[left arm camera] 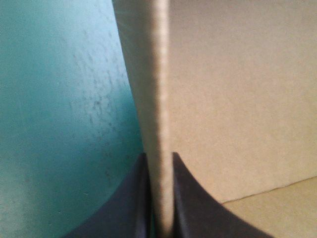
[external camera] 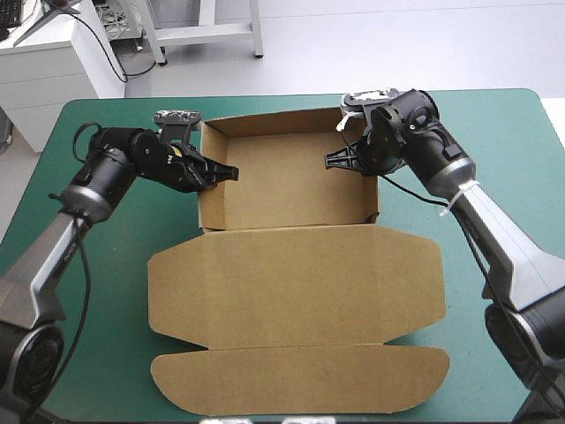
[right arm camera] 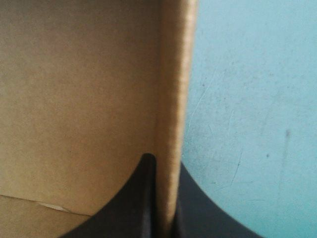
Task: Fold the box
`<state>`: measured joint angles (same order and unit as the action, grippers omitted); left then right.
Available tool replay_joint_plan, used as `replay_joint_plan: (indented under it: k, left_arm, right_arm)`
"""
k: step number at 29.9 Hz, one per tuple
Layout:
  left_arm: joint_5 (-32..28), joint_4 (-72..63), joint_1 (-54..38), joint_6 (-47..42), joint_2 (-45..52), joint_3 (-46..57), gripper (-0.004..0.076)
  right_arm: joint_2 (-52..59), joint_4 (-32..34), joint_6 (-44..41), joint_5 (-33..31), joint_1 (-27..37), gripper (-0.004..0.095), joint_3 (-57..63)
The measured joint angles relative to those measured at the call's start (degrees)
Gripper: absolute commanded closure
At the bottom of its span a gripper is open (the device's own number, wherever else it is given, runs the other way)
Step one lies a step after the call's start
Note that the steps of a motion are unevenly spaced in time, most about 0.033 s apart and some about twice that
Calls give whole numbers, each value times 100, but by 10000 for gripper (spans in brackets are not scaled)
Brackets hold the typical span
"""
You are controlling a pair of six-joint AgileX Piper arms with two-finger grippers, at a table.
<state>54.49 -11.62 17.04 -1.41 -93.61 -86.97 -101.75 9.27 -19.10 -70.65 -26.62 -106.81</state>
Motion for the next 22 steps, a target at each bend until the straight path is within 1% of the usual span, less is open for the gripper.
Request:
replay_joint_plan:
  k: [5, 13, 18, 22]
  left_arm:
    - [318, -41, 31, -47, -840, -374, 732]
    - [913, -133, 42, -148, -1861, -1297, 732]
    - [1293, -149, 48, -227, -2212, -1811, 732]
    - [1375, -167, 48, -275, -2319, -1938, 731]
  right_arm:
    - [-426, -642, 412, -55, 436, 912, 36]
    - [-916, -994, 773, -24, 845, 912, 36]
    - [-1177, -1487, 1114, -5, 1128, 911, 36]
    - [-1279, -1672, 1249, 1, 1251, 890, 36]
